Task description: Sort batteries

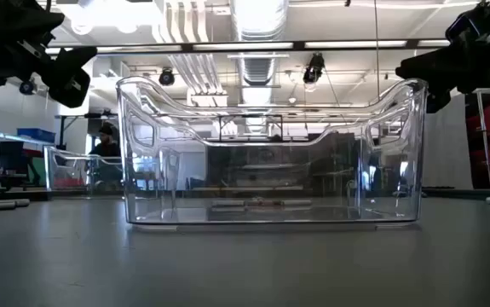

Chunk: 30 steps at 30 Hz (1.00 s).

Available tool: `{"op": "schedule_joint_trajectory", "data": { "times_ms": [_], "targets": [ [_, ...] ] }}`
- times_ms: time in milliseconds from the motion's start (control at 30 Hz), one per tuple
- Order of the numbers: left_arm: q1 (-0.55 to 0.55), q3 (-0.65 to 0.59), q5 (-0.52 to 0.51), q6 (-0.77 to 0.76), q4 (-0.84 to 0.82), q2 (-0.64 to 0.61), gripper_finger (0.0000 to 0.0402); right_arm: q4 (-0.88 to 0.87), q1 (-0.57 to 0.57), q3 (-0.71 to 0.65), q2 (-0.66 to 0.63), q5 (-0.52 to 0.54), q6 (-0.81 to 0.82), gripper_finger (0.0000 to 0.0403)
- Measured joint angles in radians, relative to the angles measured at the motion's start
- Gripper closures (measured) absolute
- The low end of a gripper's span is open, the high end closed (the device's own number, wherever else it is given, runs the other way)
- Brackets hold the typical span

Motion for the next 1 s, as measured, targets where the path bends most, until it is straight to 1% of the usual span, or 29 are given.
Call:
{"op": "schedule_joint_trajectory", "data": {
  "times_ms": [600,733,1000],
  "targets": [
    [0.0,0.0,0.0,0.0,0.0,0.0,0.0191,0.0,0.0,0.0,0.0,0.0,0.0,0.031],
    [0.0,0.0,0.0,0.0,0.0,0.0,0.0191,0.0,0.0,0.0,0.0,0.0,0.0,0.0313],
    [0.0,0.0,0.0,0.0,0.0,0.0,0.0191,0.0,0.0,0.0,0.0,0.0,0.0,0.0332]
  ]
}}
